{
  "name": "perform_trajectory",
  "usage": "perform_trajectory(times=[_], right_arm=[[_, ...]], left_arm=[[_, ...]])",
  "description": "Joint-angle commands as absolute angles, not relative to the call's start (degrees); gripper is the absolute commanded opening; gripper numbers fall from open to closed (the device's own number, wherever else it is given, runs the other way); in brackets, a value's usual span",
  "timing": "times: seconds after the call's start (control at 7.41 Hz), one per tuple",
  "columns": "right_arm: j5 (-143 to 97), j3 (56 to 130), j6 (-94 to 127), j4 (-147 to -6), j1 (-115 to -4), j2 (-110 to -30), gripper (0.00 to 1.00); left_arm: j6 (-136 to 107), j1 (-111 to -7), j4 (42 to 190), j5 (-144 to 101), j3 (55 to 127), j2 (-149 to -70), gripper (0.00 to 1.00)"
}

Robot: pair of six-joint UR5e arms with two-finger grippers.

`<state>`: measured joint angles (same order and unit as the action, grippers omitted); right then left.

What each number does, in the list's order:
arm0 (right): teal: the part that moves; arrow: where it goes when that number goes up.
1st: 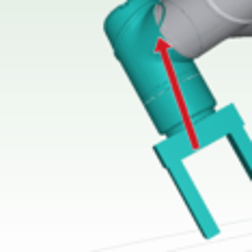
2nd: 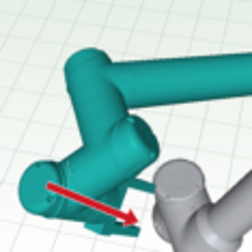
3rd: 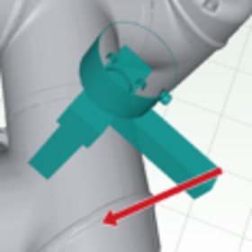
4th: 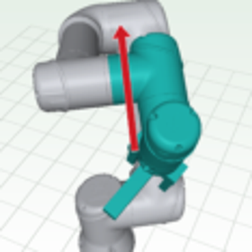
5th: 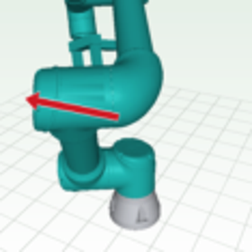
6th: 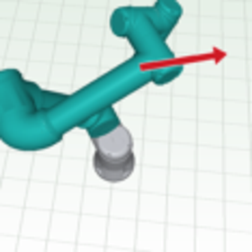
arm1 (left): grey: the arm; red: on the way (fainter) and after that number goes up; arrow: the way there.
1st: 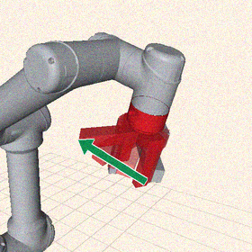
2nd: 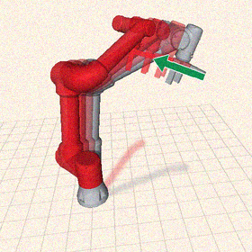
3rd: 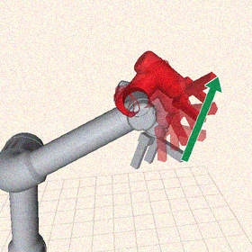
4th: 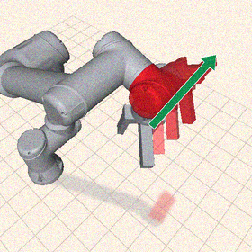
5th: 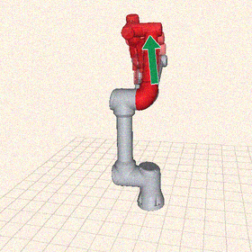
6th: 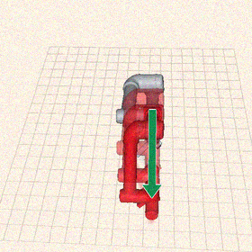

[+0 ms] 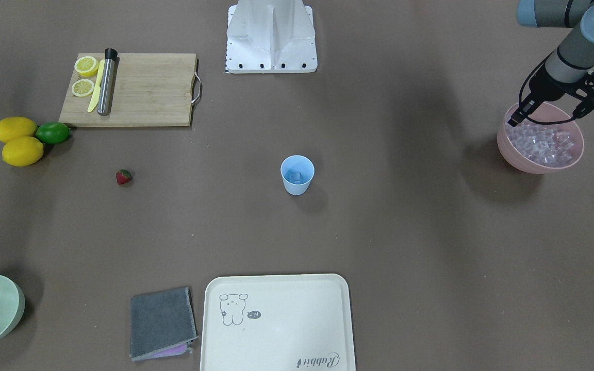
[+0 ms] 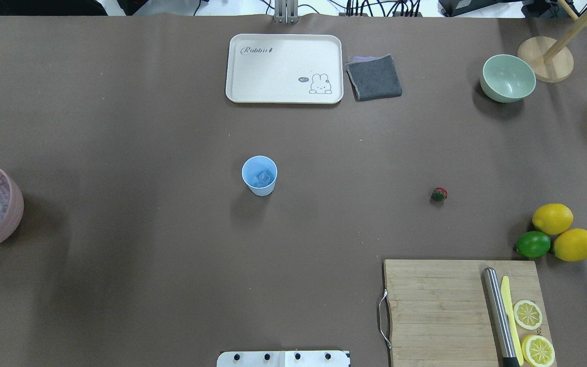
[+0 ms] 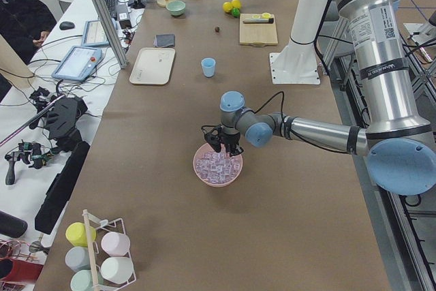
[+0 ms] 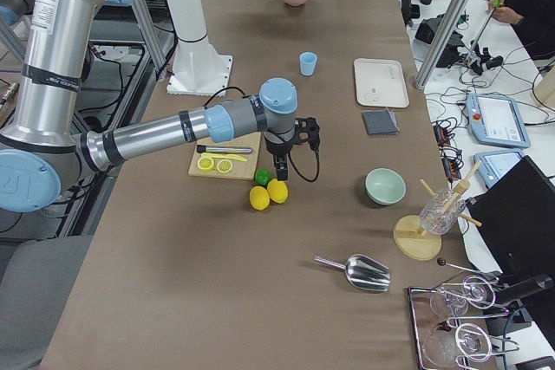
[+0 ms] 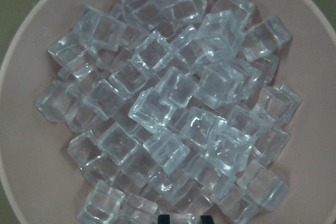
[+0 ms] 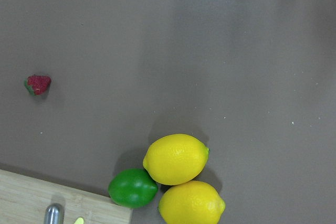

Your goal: Put ice and strawberries in cup

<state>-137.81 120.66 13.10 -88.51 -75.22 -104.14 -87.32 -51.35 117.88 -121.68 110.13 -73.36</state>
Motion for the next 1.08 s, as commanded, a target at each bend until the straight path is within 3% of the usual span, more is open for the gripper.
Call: perform_trajectory(times=[0.0, 0.41, 0.95], right_arm=[[-137.8, 120.6, 13.1, -88.4, -75.1, -104.2, 1.0], [-137.9, 120.4, 13.1, -88.4, -75.1, -104.1, 1.0], [-137.9, 119.8, 13.4, -88.4, -73.7, -101.7, 1.0]], left_arm=[[-81.9, -55.1, 117.5, -123.0, 110.3, -72.9, 0.0], [-77.6, -59.9, 117.1, -130.8, 110.4, -76.8, 0.0], [-77.6, -53.8, 101.7, -131.2, 108.2, -106.2, 0.0]])
